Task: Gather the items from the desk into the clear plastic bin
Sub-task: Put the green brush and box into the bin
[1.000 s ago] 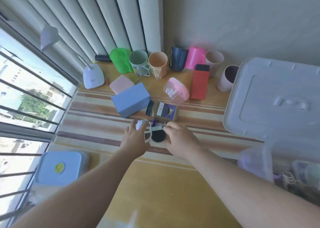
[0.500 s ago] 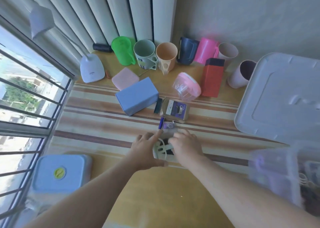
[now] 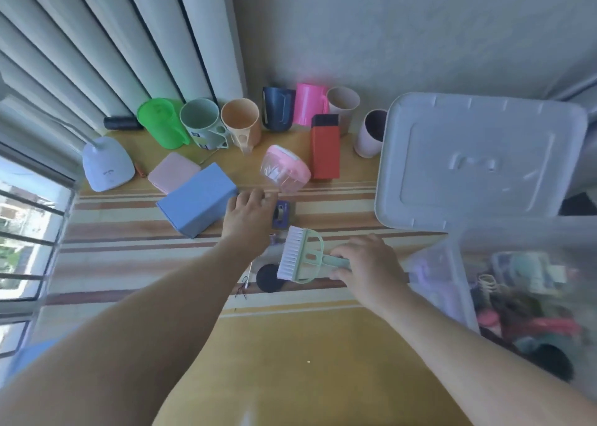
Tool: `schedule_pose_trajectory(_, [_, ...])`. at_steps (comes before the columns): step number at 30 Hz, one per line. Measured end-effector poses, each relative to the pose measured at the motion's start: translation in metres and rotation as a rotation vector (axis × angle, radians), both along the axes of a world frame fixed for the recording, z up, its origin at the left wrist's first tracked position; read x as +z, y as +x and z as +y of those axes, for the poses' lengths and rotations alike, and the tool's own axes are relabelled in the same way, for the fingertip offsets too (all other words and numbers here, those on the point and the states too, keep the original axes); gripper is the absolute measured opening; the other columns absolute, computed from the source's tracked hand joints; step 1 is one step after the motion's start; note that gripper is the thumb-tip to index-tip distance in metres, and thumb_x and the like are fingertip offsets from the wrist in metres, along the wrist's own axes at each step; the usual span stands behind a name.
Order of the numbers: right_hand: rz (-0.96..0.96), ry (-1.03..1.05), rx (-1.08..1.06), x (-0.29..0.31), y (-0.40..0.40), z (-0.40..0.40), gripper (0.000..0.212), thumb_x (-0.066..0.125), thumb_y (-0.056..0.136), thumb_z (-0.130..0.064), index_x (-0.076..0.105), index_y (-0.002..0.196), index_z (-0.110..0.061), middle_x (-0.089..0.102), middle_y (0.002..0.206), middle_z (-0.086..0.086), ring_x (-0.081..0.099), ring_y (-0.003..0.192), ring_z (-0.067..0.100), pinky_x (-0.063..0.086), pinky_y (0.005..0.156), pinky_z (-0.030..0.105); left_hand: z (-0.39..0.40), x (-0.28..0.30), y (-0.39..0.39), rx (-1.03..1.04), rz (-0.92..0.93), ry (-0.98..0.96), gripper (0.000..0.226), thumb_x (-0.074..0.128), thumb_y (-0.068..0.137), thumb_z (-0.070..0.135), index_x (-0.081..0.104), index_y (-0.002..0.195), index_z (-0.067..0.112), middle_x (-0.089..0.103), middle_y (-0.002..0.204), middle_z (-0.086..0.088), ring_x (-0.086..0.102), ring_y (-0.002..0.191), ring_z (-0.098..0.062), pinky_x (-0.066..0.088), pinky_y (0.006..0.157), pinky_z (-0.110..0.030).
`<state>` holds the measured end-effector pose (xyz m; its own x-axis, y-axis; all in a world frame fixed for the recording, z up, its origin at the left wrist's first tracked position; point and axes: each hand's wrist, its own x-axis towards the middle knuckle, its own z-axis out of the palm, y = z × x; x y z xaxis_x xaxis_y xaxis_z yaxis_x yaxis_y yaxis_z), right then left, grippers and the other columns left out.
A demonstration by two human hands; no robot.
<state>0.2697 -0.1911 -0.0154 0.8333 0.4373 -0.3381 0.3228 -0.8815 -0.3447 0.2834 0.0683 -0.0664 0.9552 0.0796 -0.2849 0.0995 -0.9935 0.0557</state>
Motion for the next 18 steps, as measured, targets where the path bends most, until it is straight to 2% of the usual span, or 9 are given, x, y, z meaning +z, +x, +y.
schedule_pose_trajectory(2, [-0.010,0.041,-0.018,0.008,-0.004,-0.010,0.032,0.077,0.090,-0.044,0.075,0.119,-0.032,0.058,0.099,-0.017,0.048,0.110,0.020,0.042,0.090,0.040,-0.004,0.002,-0.011,0.028,0.005,0.060,0.067,0.078,0.072,0.038,0.049,0.131,0.026,0.050,0.127,-0.004,0.051,0.119,-0.032,0.040,0.100,-0.042])
schedule_pose_trajectory(4, [-0.026,0.092,-0.029,0.019,-0.008,-0.021,0.030,0.078,0.089,-0.042,0.075,0.117,-0.031,0.059,0.097,-0.016,0.047,0.108,0.020,0.043,0.090,0.041,-0.011,0.013,-0.030,0.070,0.033,0.052,0.070,0.077,0.065,0.056,0.054,0.124,0.027,0.049,0.120,-0.004,0.052,0.112,-0.032,0.044,0.094,-0.044])
schedule_pose_trajectory(6, [-0.062,0.165,-0.033,0.033,-0.011,-0.034,0.029,0.080,0.089,-0.039,0.077,0.116,-0.030,0.056,0.093,-0.016,0.044,0.101,0.018,0.041,0.088,0.039,-0.020,0.032,-0.050,0.110,0.013,0.012,0.073,0.076,0.060,0.062,0.053,0.122,0.029,0.046,0.115,-0.002,0.051,0.109,-0.031,0.047,0.090,-0.046])
schedule_pose_trajectory(9, [-0.151,0.274,-0.049,0.060,-0.008,-0.064,0.031,0.086,0.084,-0.035,0.079,0.113,-0.027,0.058,0.087,-0.013,0.036,0.091,0.012,0.033,0.083,0.029,-0.042,0.071,-0.068,0.150,-0.077,-0.080,0.084,0.083,0.058,0.057,0.050,0.131,0.029,0.044,0.117,-0.005,0.049,0.110,-0.037,0.051,0.086,-0.053])
schedule_pose_trajectory(12, [-0.203,0.357,-0.145,0.086,0.000,-0.111,0.028,0.089,0.080,-0.032,0.080,0.106,-0.025,0.062,0.086,-0.008,0.049,0.091,0.019,0.036,0.076,0.031,-0.075,0.112,-0.070,0.125,-0.177,-0.116,0.088,0.087,0.055,0.039,0.049,0.135,0.029,0.047,0.124,-0.007,0.047,0.113,-0.041,0.050,0.086,-0.057])
schedule_pose_trajectory(14, [-0.232,0.398,-0.215,0.101,0.005,-0.155,0.024,0.090,0.080,-0.024,0.080,0.101,-0.025,0.067,0.088,-0.006,0.058,0.091,0.020,0.041,0.079,0.030,-0.104,0.140,-0.064,0.082,-0.235,-0.158,0.090,0.083,0.057,0.034,0.047,0.139,0.030,0.049,0.131,-0.005,0.045,0.118,-0.040,0.049,0.090,-0.057])
schedule_pose_trajectory(16, [-0.259,0.394,-0.262,0.112,0.009,-0.204,0.024,0.088,0.082,-0.020,0.080,0.104,-0.020,0.069,0.092,-0.005,0.063,0.092,0.018,0.044,0.081,0.029,-0.142,0.164,-0.057,0.020,-0.292,-0.191,0.090,0.079,0.058,0.032,0.046,0.142,0.029,0.051,0.135,-0.004,0.044,0.119,-0.040,0.047,0.096,-0.054])
schedule_pose_trajectory(18, [-0.268,0.336,-0.328,0.118,0.011,-0.253,0.029,0.088,0.084,-0.024,0.078,0.110,-0.017,0.067,0.096,-0.006,0.062,0.092,0.013,0.041,0.080,0.025,-0.182,0.181,-0.049,-0.059,-0.336,-0.221,0.089,0.076,0.058,0.031,0.047,0.142,0.028,0.052,0.134,-0.003,0.045,0.120,-0.038,0.045,0.100,-0.051])
